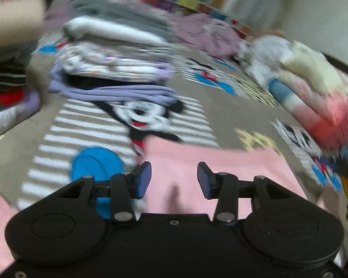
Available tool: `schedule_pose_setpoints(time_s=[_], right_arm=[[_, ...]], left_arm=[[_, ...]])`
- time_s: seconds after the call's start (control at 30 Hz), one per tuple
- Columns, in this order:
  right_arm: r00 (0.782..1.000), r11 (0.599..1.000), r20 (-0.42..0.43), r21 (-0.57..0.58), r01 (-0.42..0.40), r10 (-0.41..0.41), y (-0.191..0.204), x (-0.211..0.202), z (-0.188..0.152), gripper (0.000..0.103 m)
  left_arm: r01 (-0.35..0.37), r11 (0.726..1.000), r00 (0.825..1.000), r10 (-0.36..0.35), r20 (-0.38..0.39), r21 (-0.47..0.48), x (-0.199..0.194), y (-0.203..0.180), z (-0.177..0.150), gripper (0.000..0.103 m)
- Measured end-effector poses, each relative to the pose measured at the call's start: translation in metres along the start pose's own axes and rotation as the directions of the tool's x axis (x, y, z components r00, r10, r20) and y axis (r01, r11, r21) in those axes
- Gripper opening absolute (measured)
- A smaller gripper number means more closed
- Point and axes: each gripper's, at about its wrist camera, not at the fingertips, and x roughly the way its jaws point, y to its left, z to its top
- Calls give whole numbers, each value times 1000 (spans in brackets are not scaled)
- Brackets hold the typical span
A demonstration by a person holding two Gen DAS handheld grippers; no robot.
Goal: Fold clothes
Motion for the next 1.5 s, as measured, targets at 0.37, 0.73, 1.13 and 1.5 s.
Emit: schedule_pose_setpoints(time_s=[0.37, 0.73, 1.13, 1.5], right_arm=[[905, 879, 284, 445, 169, -318, -97, -118, -91, 46], [905, 864, 241, 457, 213, -350, -127, -104, -79, 64], [941, 915, 239, 379, 137, -240, -116, -109, -81, 13], [907, 876, 226, 420, 238, -355, -127, -118, -85, 19]], left_arm=[[112, 964, 992, -121, 24, 242, -13, -183, -113, 37], [137, 904, 987, -159, 21, 405, 17, -267, -144, 35], [105, 872, 994, -89, -57, 478, 40, -285, -176, 35], [120, 886, 992, -126, -18, 447, 19, -285, -153, 35]])
